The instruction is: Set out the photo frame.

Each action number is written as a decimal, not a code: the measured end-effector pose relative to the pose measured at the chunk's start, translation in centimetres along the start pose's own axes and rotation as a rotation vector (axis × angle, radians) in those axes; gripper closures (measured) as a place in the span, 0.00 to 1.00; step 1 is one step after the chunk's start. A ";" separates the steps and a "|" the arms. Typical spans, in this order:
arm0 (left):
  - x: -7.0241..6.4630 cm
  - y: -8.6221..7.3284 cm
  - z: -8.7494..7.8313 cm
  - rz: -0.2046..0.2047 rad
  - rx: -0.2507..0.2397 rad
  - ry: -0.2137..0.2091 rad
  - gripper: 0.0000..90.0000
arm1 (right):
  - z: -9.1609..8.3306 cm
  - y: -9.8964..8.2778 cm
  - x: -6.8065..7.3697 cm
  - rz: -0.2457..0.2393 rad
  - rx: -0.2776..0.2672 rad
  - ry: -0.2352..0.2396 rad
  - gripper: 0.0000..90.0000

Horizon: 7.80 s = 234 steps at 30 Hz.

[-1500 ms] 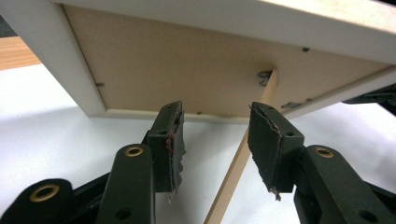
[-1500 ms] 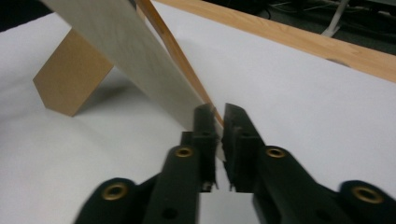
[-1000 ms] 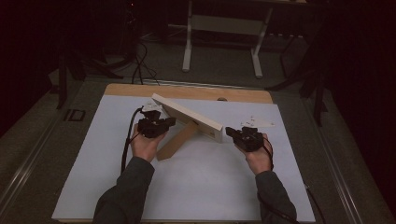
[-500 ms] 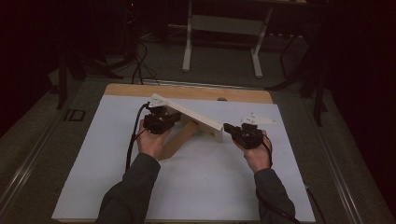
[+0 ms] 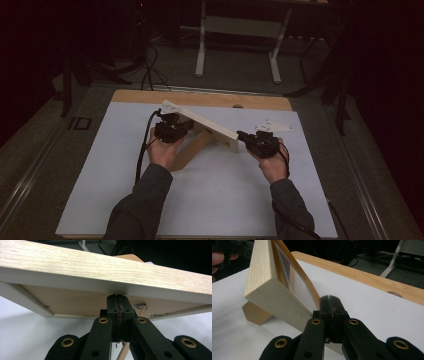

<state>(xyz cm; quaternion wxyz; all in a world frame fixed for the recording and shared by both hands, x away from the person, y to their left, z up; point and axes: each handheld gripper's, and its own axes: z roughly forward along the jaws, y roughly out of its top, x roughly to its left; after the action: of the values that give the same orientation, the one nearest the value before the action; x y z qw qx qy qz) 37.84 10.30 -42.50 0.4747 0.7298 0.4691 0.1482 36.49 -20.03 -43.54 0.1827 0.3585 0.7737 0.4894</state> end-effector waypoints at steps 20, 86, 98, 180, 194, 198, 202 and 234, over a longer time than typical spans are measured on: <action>-1.2 0.2 0.4 0.039 0.023 -0.001 1.00 | -0.1 0.2 0.2 -0.020 0.007 0.018 1.00; -3.3 0.5 1.1 0.103 0.029 -0.016 1.00 | 0.3 1.5 2.7 -0.116 0.022 0.120 1.00; -2.9 0.5 1.0 0.094 0.036 -0.028 1.00 | 0.7 2.0 4.0 -0.167 0.039 0.157 1.00; -0.4 1.3 -2.5 -0.002 -0.049 -0.130 0.52 | 1.8 0.9 4.7 -0.142 0.056 0.158 0.72; -1.7 2.0 -3.8 0.017 -0.082 -0.148 0.51 | 1.5 0.3 4.0 -0.131 0.067 0.143 0.70; -2.2 2.0 -3.8 0.024 -0.071 -0.143 0.47 | 1.5 0.3 3.9 -0.127 0.065 0.141 0.70; -2.9 1.9 -3.7 0.041 -0.059 -0.143 0.41 | 1.5 0.2 3.8 -0.123 0.062 0.139 0.70; -4.8 -0.7 -2.1 0.116 -0.011 -0.125 0.51 | 1.1 -0.2 3.3 -0.109 0.070 0.134 0.68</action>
<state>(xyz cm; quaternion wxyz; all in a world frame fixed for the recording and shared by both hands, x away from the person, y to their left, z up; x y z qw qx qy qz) 33.57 7.58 -40.86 0.4977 0.7610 0.3945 0.1324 34.86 -16.93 -44.04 0.1441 0.2884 0.8193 0.4742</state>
